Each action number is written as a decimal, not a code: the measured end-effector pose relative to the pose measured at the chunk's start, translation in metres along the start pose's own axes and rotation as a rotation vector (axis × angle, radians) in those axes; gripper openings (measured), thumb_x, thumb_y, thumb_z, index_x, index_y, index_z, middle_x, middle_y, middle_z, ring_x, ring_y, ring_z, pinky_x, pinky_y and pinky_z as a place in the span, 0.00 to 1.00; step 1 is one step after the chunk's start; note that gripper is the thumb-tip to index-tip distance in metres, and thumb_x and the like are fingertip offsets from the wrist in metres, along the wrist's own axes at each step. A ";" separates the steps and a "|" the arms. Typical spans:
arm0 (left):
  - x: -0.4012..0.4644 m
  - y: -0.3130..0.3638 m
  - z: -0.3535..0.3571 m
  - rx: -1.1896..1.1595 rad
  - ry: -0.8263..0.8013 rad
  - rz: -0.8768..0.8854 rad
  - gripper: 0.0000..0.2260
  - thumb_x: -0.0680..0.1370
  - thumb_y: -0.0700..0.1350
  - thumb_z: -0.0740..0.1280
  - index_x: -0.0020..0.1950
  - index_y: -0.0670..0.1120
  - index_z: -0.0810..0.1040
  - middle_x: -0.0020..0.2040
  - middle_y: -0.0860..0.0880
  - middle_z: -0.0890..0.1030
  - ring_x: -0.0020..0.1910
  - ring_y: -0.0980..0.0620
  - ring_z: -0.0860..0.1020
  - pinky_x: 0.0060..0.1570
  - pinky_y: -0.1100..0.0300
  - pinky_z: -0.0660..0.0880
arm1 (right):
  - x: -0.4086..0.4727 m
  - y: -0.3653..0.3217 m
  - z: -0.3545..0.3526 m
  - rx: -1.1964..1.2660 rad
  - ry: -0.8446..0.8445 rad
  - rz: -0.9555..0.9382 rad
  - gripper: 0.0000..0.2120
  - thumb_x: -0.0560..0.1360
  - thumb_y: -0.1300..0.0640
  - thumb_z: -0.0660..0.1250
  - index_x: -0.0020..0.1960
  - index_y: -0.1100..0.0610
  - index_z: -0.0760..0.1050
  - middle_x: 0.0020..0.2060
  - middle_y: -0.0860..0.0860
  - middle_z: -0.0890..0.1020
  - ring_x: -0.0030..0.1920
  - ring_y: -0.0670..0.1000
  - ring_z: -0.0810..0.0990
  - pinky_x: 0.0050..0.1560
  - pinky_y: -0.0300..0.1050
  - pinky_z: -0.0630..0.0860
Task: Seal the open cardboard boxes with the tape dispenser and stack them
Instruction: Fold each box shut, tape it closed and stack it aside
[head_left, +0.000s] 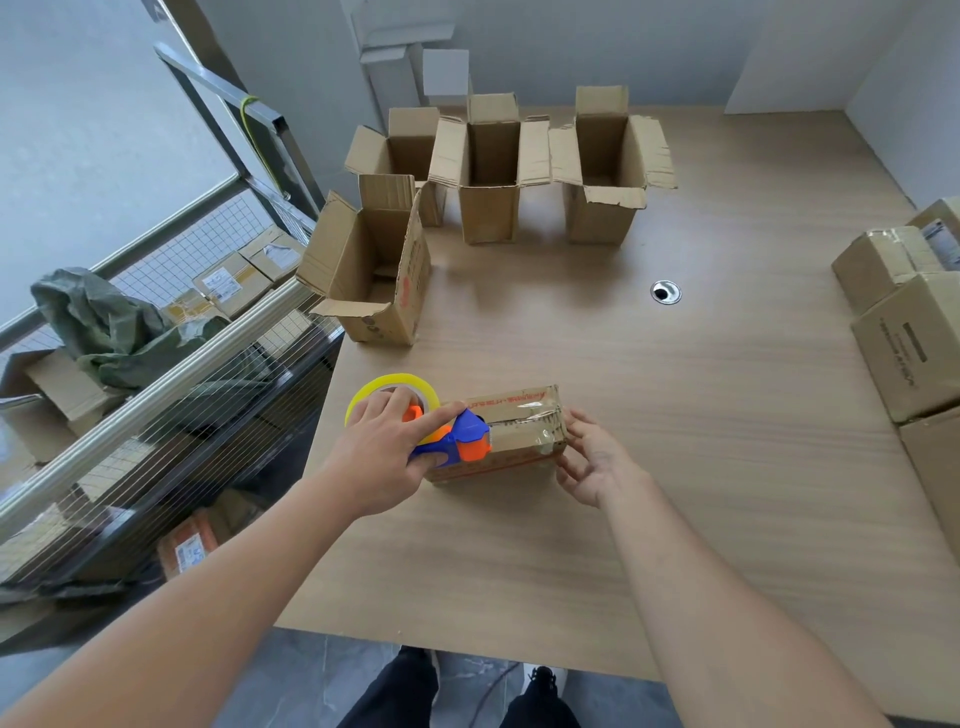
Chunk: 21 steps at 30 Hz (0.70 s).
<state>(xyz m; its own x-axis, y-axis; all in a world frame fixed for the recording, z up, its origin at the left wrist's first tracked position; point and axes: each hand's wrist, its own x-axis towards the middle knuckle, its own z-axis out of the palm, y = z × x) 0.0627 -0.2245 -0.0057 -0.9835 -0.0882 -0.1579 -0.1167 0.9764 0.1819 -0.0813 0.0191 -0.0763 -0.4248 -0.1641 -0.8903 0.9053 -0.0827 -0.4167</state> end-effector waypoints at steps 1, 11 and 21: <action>0.000 0.000 0.000 -0.003 -0.005 0.004 0.30 0.81 0.59 0.64 0.79 0.70 0.53 0.61 0.53 0.67 0.65 0.46 0.67 0.69 0.45 0.64 | -0.001 0.001 0.003 0.005 0.011 0.008 0.12 0.77 0.47 0.72 0.60 0.41 0.80 0.47 0.39 0.86 0.32 0.46 0.76 0.34 0.38 0.68; 0.002 -0.003 0.001 -0.025 -0.002 0.025 0.30 0.80 0.59 0.65 0.78 0.71 0.53 0.59 0.54 0.66 0.64 0.46 0.67 0.68 0.46 0.63 | 0.002 0.002 0.044 -0.202 0.186 -0.290 0.13 0.80 0.57 0.53 0.58 0.53 0.73 0.60 0.58 0.80 0.55 0.60 0.81 0.52 0.53 0.77; 0.000 0.001 -0.001 -0.015 0.019 0.036 0.29 0.80 0.61 0.64 0.79 0.68 0.56 0.60 0.51 0.68 0.65 0.44 0.67 0.68 0.47 0.62 | 0.001 0.015 0.054 -1.322 0.243 -1.072 0.26 0.87 0.47 0.47 0.82 0.54 0.56 0.83 0.53 0.52 0.83 0.52 0.45 0.81 0.52 0.46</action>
<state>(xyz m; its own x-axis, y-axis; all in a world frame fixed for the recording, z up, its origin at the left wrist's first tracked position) 0.0630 -0.2240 -0.0047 -0.9895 -0.0573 -0.1323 -0.0835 0.9759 0.2017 -0.0682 -0.0352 -0.0739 -0.8988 -0.4294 -0.0879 -0.3177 0.7765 -0.5442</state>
